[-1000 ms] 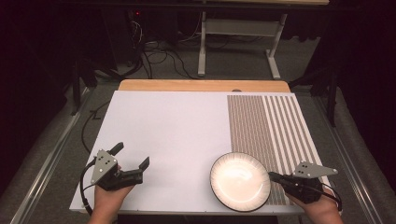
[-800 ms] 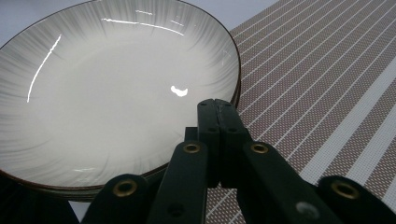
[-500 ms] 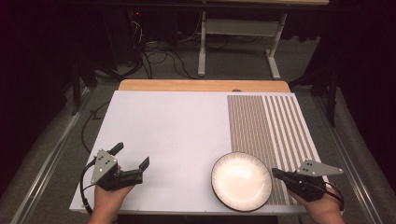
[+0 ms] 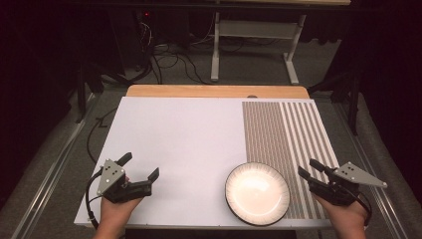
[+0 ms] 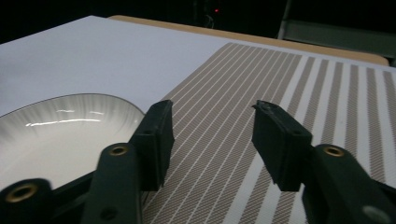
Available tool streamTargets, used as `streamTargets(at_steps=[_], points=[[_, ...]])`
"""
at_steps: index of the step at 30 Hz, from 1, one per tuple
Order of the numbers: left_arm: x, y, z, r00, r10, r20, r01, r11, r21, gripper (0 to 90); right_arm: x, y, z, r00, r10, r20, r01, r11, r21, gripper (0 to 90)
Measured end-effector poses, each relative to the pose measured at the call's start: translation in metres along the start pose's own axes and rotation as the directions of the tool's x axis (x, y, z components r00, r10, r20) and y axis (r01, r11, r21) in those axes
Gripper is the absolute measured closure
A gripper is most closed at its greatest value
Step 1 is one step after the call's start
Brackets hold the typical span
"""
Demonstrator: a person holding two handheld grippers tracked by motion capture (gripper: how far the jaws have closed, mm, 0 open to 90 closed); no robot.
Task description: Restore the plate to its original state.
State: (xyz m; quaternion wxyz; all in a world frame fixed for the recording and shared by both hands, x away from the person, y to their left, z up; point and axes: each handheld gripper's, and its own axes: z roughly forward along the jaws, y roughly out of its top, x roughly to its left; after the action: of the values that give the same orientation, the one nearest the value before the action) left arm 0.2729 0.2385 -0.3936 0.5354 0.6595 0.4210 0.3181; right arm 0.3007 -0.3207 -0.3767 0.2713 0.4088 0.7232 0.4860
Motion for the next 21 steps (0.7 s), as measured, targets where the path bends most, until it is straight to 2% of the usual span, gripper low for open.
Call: streamTargets(at_steps=[6,9,11,12,13,21], points=[[-0.001,0.001,-0.001,1.0000,-0.002,-0.001,0.002,1.0000,-0.008,0.6,-0.015,-0.008,-0.001,0.9976,0.034,0.061,-0.033,0.999,-0.020,22.4],[-0.001,0.002,-0.001,1.0000,-0.004,-0.003,0.004,0.9999,-0.009,0.5,-0.019,-0.010,-0.002,0.9963,0.041,0.075,-0.040,0.999,-0.022,14.1],[-0.001,0.002,-0.001,1.0000,-0.004,-0.004,0.004,1.0000,-0.008,0.6,-0.018,-0.011,-0.003,0.9955,0.042,0.084,-0.041,0.999,-0.025,3.0],[-0.001,0.001,0.000,1.0000,-0.004,-0.003,0.004,1.0000,-0.007,0.5,-0.018,-0.011,-0.003,0.9947,0.045,0.093,-0.043,0.999,-0.028,0.8],[-0.001,0.001,0.000,1.0000,-0.002,-0.002,0.002,1.0000,-0.004,0.5,-0.017,-0.011,-0.005,0.9946,0.048,0.092,-0.044,0.998,-0.046,0.8],[-0.005,0.003,-0.002,1.0000,0.009,-0.004,-0.009,0.9999,-0.012,0.5,-0.016,-0.009,-0.008,0.9953,0.030,0.092,-0.025,0.998,-0.062,0.8]])
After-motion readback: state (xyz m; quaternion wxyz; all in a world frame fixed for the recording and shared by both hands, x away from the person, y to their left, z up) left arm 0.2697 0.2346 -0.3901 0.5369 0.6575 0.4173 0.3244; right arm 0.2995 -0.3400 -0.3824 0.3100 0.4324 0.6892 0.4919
